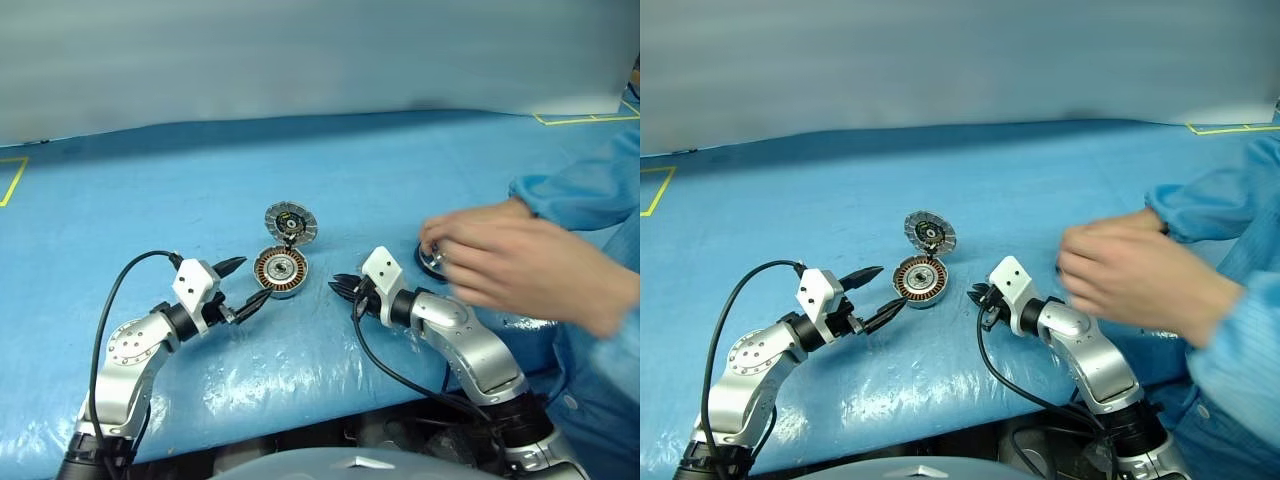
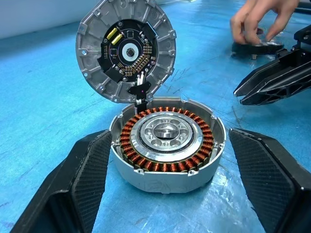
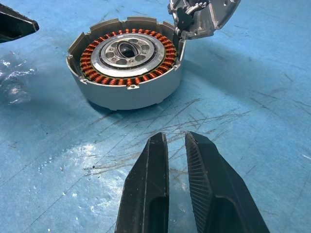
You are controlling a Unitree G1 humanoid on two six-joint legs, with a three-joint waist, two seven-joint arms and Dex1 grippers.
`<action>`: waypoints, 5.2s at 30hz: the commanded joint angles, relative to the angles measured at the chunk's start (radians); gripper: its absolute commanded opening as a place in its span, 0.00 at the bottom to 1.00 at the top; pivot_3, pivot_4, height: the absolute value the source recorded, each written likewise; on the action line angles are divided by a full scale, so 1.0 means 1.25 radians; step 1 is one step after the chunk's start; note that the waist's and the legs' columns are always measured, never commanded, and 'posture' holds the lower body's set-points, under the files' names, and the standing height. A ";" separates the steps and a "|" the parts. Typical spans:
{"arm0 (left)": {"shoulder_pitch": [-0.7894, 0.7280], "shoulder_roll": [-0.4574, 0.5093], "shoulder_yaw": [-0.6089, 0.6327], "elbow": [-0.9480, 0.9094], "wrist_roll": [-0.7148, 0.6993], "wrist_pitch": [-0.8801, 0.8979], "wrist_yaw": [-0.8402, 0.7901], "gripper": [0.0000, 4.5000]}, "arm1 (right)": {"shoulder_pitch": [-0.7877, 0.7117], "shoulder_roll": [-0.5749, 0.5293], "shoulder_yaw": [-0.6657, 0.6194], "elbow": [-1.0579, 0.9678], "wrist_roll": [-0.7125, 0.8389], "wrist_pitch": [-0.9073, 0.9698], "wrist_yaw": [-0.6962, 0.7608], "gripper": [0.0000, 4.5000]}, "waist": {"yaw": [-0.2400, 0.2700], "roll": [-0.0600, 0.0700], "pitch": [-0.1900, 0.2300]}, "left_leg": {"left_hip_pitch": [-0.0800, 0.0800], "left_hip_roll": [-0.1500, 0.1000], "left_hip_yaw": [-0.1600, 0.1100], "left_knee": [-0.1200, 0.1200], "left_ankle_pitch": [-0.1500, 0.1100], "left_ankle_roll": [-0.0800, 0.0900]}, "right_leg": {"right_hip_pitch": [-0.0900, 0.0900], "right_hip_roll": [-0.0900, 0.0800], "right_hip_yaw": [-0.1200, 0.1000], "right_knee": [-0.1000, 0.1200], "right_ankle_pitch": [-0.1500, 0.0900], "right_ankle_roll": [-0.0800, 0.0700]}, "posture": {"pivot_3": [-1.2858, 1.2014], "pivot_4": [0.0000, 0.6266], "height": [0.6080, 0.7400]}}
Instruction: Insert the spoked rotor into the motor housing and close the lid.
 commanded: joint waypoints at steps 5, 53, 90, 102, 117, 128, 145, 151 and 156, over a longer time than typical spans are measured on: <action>-0.007 -0.005 0.002 -0.007 -0.001 -0.017 0.001 0.92 | -0.014 0.000 -0.025 -0.029 0.004 -0.011 -0.006 0.15 | 0.000 0.000 0.000 | 0.000 0.000 0.000 0.000 0.000 0.000 | 0.000 0.000 0.000 0.000 0.000 0.000 | 0.52 0.24 1.00; -0.011 -0.005 -0.001 0.000 0.003 -0.018 -0.003 0.92 | -0.017 -0.006 -0.026 -0.022 -0.003 -0.012 -0.004 0.15 | 0.000 0.000 0.000 | 0.000 0.000 0.000 0.000 0.000 0.000 | 0.000 0.000 0.000 0.000 0.000 0.000 | 0.52 0.24 1.00; -0.012 -0.017 -0.004 0.003 0.008 -0.026 -0.001 0.92 | -0.026 0.011 -0.061 -0.012 -0.006 -0.008 -0.031 0.15 | 0.000 0.000 0.000 | 0.000 0.000 0.000 0.000 0.000 0.000 | 0.000 0.000 0.000 0.000 0.000 0.000 | 0.52 0.24 1.00; -0.018 -0.022 -0.009 0.012 0.008 -0.031 -0.001 0.92 | -0.037 0.023 -0.098 -0.020 0.013 -0.042 -0.037 0.85 | 0.000 0.000 0.000 | 0.000 0.000 0.000 0.000 0.000 0.000 | 0.000 0.000 0.000 0.000 0.000 0.000 | 0.52 0.24 1.00; -0.026 -0.026 -0.017 0.018 0.015 -0.029 -0.001 0.92 | -0.117 -0.134 -0.079 -0.004 -0.025 -0.023 0.073 1.00 | 0.001 0.000 0.000 | 0.000 -0.001 0.000 0.001 0.000 0.001 | 0.000 -0.001 0.000 0.000 0.000 0.000 | 0.52 0.24 1.00; -0.043 -0.037 -0.034 0.033 0.022 -0.032 -0.001 0.92 | -0.341 -0.238 0.048 0.217 -0.119 -0.065 0.263 1.00 | 0.000 0.000 0.000 | 0.000 -0.001 0.001 0.001 0.000 0.001 | 0.000 0.000 0.001 0.000 0.000 0.000 | 0.52 0.24 1.00; 0.013 -0.040 -0.027 0.011 0.025 -0.046 0.029 0.92 | -0.366 -0.220 0.088 0.249 -0.167 -0.115 0.339 1.00 | 0.001 0.000 0.000 | 0.000 -0.001 0.001 0.001 -0.001 0.002 | 0.000 -0.001 0.001 -0.001 0.001 0.002 | 0.52 0.24 1.00; 0.006 -0.040 -0.036 0.020 0.027 -0.047 0.027 0.92 | -0.353 -0.238 0.046 0.174 -0.147 -0.112 0.339 1.00 | 0.002 0.000 0.000 | 0.000 -0.001 0.002 0.001 -0.001 0.001 | 0.000 -0.001 0.001 -0.001 0.003 0.004 | 0.52 0.24 1.00; -0.007 -0.044 -0.048 0.032 0.029 -0.049 0.021 0.92 | -0.317 -0.257 0.044 0.124 -0.124 -0.069 0.366 1.00 | 0.003 0.000 0.000 | 0.000 -0.001 0.002 0.001 -0.001 0.002 | 0.000 -0.001 0.001 -0.001 0.003 0.004 | 0.52 0.24 1.00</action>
